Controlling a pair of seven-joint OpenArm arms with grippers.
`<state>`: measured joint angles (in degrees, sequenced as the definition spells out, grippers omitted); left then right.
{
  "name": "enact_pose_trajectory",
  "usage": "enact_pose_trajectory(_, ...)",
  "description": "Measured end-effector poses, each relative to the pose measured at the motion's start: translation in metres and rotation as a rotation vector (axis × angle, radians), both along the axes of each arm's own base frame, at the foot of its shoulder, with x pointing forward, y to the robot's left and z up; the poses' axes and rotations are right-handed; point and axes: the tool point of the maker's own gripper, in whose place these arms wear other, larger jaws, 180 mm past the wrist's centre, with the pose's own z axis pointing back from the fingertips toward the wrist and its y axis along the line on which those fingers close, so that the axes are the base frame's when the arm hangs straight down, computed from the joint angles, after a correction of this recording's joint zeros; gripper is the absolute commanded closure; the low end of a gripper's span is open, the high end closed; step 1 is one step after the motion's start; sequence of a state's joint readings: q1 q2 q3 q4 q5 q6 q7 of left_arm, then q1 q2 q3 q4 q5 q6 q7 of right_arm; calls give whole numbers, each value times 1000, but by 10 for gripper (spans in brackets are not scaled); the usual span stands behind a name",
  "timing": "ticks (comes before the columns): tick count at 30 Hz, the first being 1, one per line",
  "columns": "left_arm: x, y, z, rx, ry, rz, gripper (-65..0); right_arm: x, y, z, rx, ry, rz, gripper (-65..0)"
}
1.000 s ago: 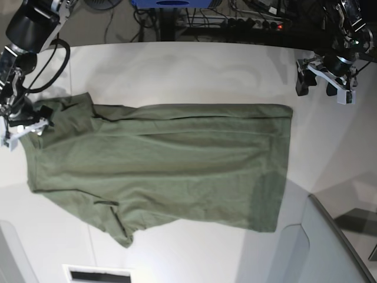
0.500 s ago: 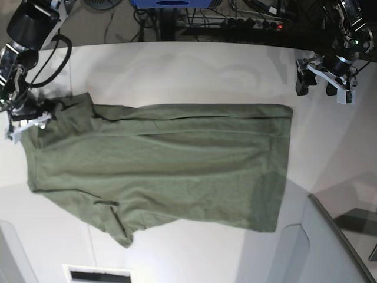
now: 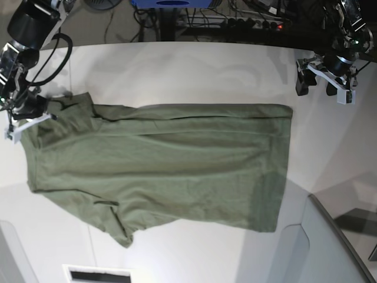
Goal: Layout the t-shirt on the table in an organized manner, then fold the t-shirt properly
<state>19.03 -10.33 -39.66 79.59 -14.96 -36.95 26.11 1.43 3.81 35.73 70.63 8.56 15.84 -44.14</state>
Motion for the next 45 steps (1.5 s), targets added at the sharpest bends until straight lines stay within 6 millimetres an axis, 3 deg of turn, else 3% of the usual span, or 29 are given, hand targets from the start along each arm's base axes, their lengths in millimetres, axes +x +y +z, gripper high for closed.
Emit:
enact_pose_trajectory(4, 0, 0, 0, 0, 0, 0, -578, 2, 3, 1, 13, 18, 4, -2)
enact_pose_trajectory(8, 0, 0, 0, 0, 0, 0, -578, 20, 5, 15, 23, 14, 17, -2)
enact_pose_trajectory(16, 0, 0, 0, 0, 0, 0, -578, 94, 10, 69, 45, -114, 31, -6)
enact_pose_trajectory(23, 1, 0, 0, 1, -2, 0, -578, 136, 38, 57, 163, -112, 40, -6)
enact_pose_trajectory(30, 1, 0, 0, 2, -1, -1, -578, 167, 47, 57, 185, -209, 20, -11)
enact_pose_trajectory(32, 1, 0, 0, 2, -3, -2, -578, 174, 46, 60, 173, -258, 8, -54)
enact_pose_trajectory(38, 2, -2, 0, 1, -2, -7, -578, 171, 41, 60, 166, -264, -1, -383)
enact_pose_trajectory(42, 6, -18, -4, 10, 26, -110, -578, 148, 20, 68, 96, -259, -9, -402)
enact_pose_trajectory(45, 21, -24, 7, 8, -67, -130, -576, 118, -4, 85, -13, -281, -22, -410)
